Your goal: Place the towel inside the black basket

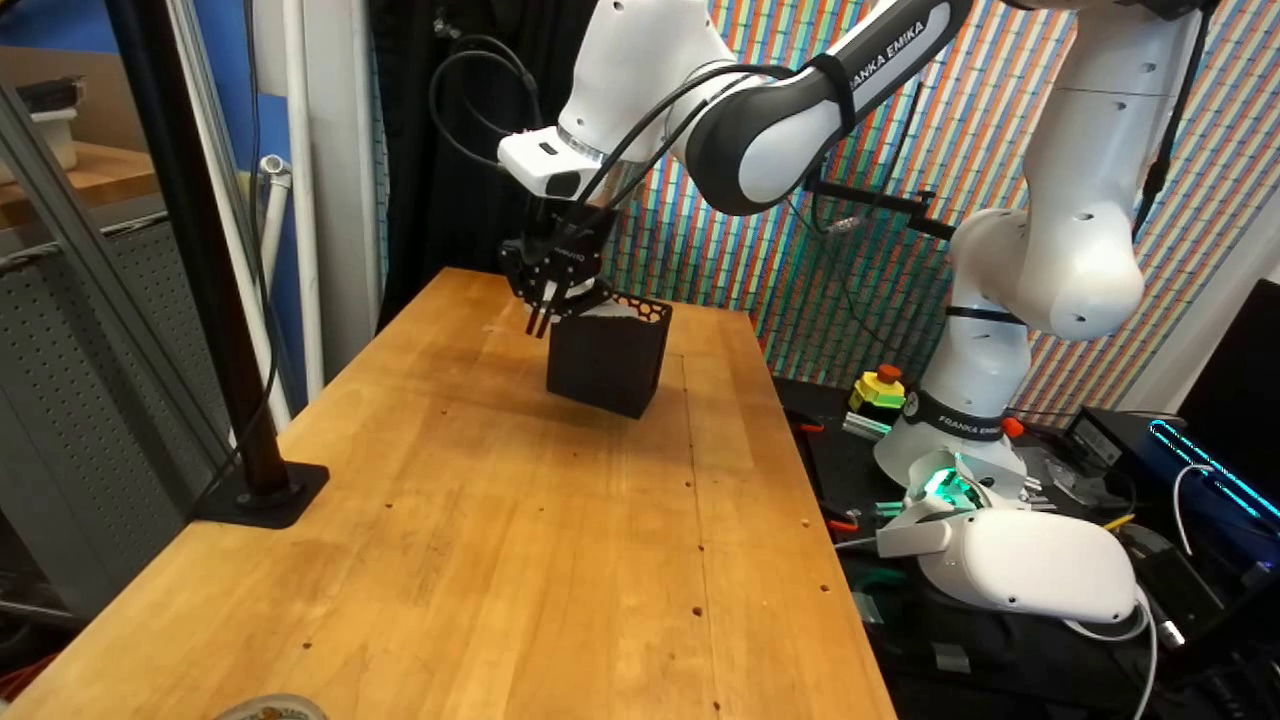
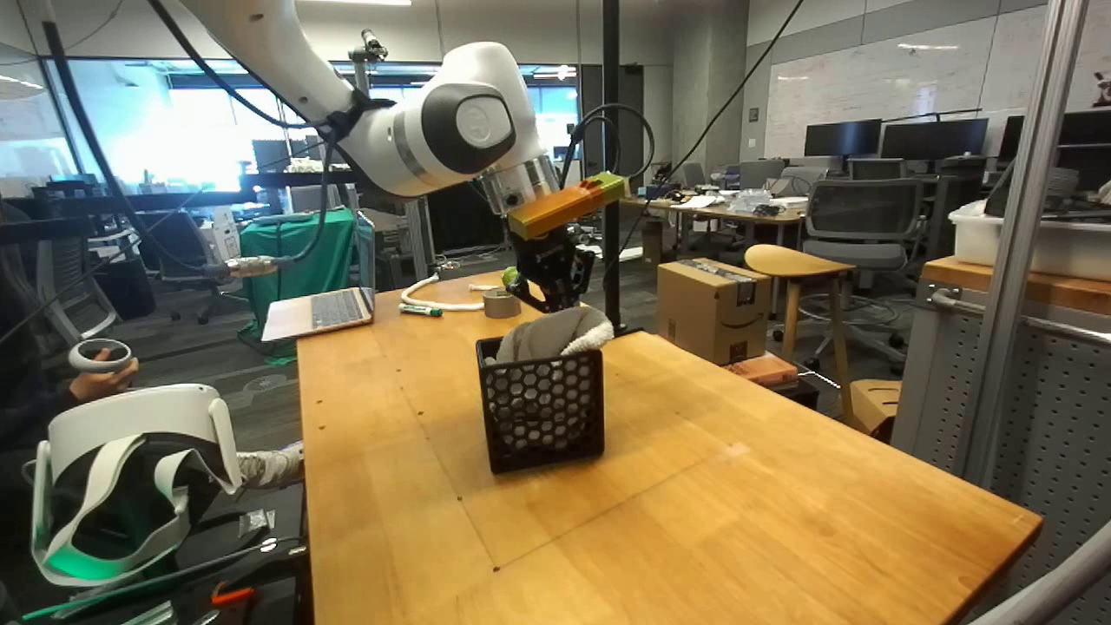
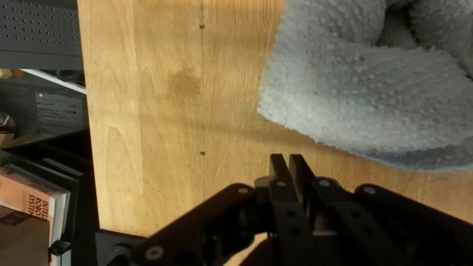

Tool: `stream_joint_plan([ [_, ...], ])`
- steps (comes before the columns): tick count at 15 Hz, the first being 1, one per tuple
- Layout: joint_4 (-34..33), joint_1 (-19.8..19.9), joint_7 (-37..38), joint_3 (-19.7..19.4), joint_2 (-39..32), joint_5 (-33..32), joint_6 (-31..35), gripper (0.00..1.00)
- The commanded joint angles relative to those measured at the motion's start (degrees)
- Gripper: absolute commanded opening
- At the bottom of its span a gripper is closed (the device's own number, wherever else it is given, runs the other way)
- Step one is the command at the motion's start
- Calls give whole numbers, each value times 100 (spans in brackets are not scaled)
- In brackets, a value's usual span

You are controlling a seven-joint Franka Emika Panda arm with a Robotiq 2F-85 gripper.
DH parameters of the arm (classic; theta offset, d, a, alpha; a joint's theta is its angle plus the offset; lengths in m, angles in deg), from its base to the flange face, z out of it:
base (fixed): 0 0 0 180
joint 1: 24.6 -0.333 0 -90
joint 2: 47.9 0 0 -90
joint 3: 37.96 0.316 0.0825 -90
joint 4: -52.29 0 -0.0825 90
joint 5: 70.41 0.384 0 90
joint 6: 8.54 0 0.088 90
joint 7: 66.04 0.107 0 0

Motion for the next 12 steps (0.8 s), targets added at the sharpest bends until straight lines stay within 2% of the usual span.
stream_joint_plan([
  [1,-249,0,-24,-6,-177,-215,-144,11],
  [12,-147,-14,182,-32,228,-712,-172,11],
])
